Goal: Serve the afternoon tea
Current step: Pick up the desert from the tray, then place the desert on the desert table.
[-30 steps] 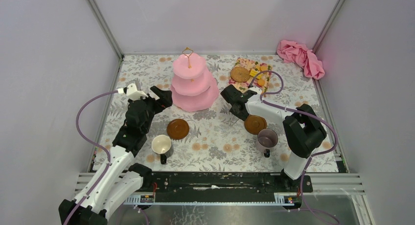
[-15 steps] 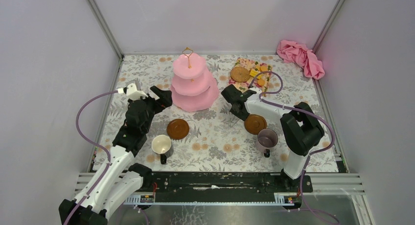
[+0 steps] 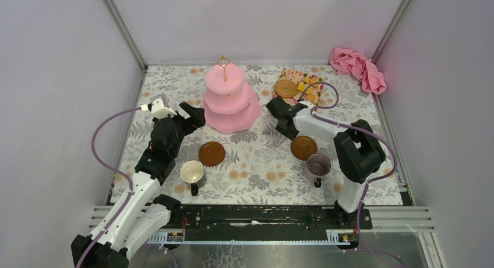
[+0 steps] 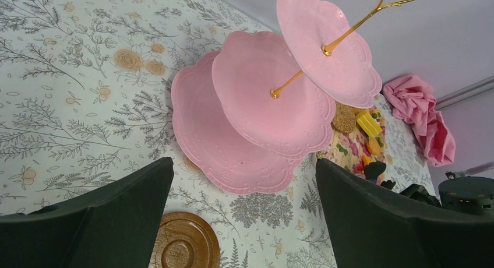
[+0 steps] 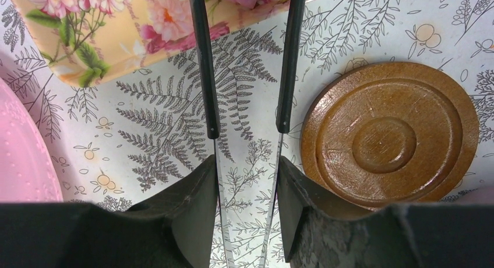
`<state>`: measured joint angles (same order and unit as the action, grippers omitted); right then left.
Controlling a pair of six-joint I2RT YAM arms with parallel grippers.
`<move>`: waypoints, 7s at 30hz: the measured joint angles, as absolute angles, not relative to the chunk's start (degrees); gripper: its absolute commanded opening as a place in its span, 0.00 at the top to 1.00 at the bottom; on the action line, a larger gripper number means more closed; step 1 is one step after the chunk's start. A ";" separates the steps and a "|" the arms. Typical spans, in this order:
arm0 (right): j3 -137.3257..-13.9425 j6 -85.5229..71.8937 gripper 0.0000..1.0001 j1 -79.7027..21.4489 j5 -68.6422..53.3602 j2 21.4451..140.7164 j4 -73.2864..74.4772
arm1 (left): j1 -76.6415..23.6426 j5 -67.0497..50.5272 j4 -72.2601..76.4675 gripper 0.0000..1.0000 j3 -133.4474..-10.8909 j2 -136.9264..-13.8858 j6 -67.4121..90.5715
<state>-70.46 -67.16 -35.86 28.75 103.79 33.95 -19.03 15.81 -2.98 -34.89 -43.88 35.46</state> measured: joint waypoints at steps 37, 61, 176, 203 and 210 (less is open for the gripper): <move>-70.26 -66.74 0.54 -35.09 24.05 105.16 32.12 | -18.22 15.66 -2.52 0.00 -34.89 -44.51 35.42; -67.68 -63.13 0.67 -35.07 23.31 104.03 30.13 | -17.96 15.64 -2.50 0.00 -34.89 -45.30 35.05; -83.74 -40.05 0.71 -57.12 19.33 113.30 27.81 | -17.56 17.93 -2.55 0.00 -34.89 -45.63 33.56; -87.37 -39.16 0.55 -55.37 17.87 116.81 28.45 | -17.56 17.91 -2.55 0.00 -34.92 -45.98 33.56; -87.92 -38.65 0.53 -55.33 17.15 116.97 28.58 | -17.56 17.91 -2.55 0.00 -34.92 -46.06 33.56</move>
